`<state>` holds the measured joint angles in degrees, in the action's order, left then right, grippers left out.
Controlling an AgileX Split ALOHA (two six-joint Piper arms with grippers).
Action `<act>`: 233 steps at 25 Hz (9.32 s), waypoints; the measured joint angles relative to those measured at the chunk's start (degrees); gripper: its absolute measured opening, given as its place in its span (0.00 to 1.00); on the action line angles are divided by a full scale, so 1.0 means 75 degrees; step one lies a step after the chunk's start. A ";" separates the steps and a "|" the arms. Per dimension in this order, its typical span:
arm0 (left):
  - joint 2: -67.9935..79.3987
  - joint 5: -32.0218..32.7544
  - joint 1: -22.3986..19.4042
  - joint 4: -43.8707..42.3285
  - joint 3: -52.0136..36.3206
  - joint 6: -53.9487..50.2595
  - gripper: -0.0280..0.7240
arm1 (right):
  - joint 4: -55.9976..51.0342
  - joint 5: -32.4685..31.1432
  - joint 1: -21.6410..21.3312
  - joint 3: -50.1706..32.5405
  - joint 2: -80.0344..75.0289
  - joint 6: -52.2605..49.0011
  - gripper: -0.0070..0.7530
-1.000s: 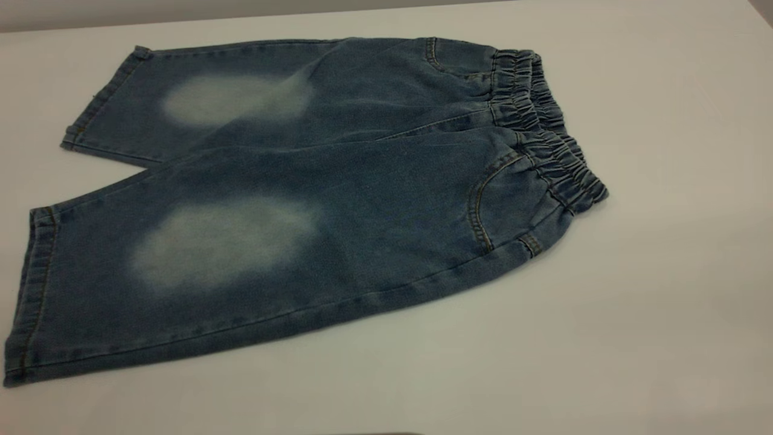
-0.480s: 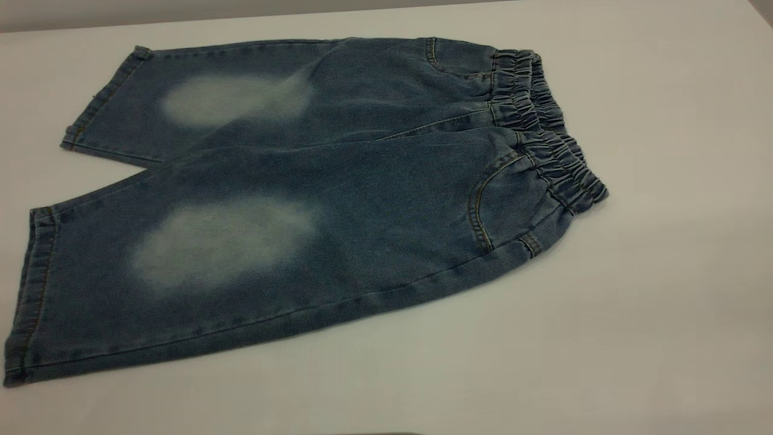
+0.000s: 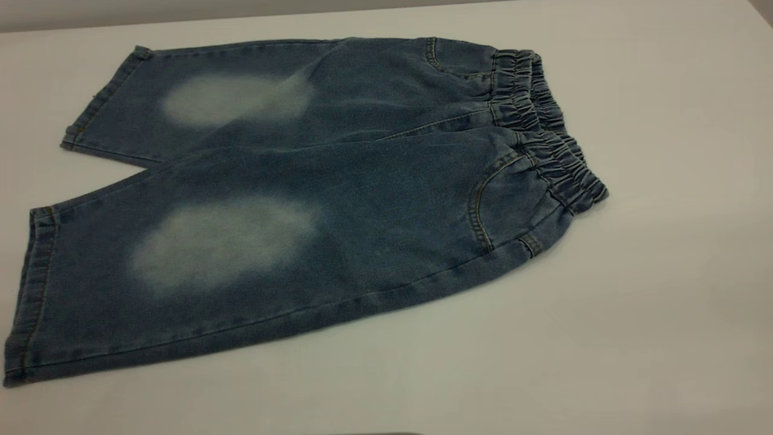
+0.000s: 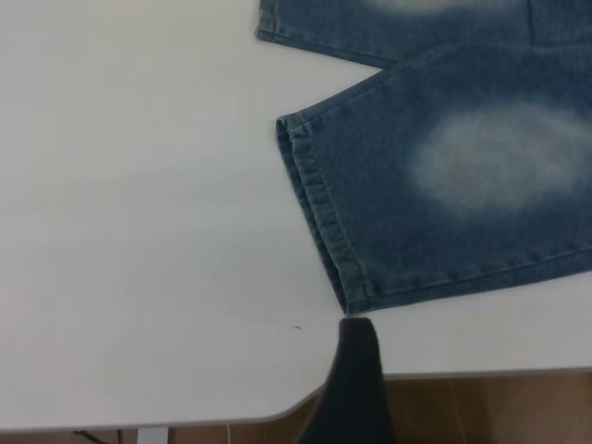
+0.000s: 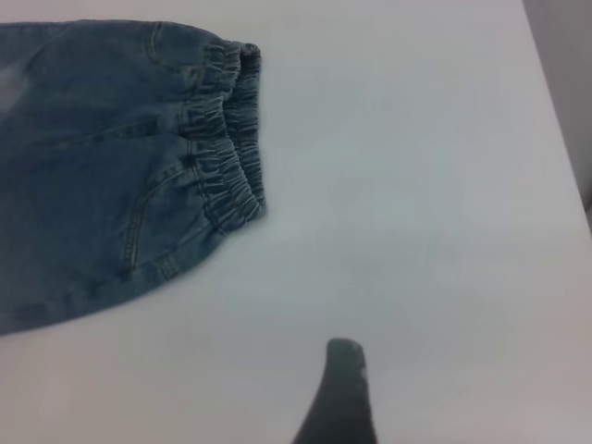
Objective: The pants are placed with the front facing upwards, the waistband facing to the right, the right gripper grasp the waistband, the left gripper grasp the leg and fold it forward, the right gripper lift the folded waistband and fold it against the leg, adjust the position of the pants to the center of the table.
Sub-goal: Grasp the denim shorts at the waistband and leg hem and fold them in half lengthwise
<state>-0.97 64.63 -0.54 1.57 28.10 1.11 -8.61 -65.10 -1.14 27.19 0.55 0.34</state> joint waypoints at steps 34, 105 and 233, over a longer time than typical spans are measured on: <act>0.5512 -0.2487 0.0000 0.2104 0.1572 0.2129 0.82 | -0.0179 0.1955 0.0000 0.0876 -0.4926 0.0402 0.66; 1.0427 -0.3979 0.1140 0.4165 0.1742 0.4986 0.82 | -0.9406 0.2972 0.0000 0.4010 -1.7160 0.9072 0.66; 1.1228 -0.5857 0.1750 -0.4235 -0.0033 0.0891 0.09 | -0.8141 0.1879 0.0000 0.3683 -1.5874 0.7129 0.06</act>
<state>83.24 20.71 12.58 -30.19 27.85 7.79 -69.66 -51.01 -1.13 54.81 -118.51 53.81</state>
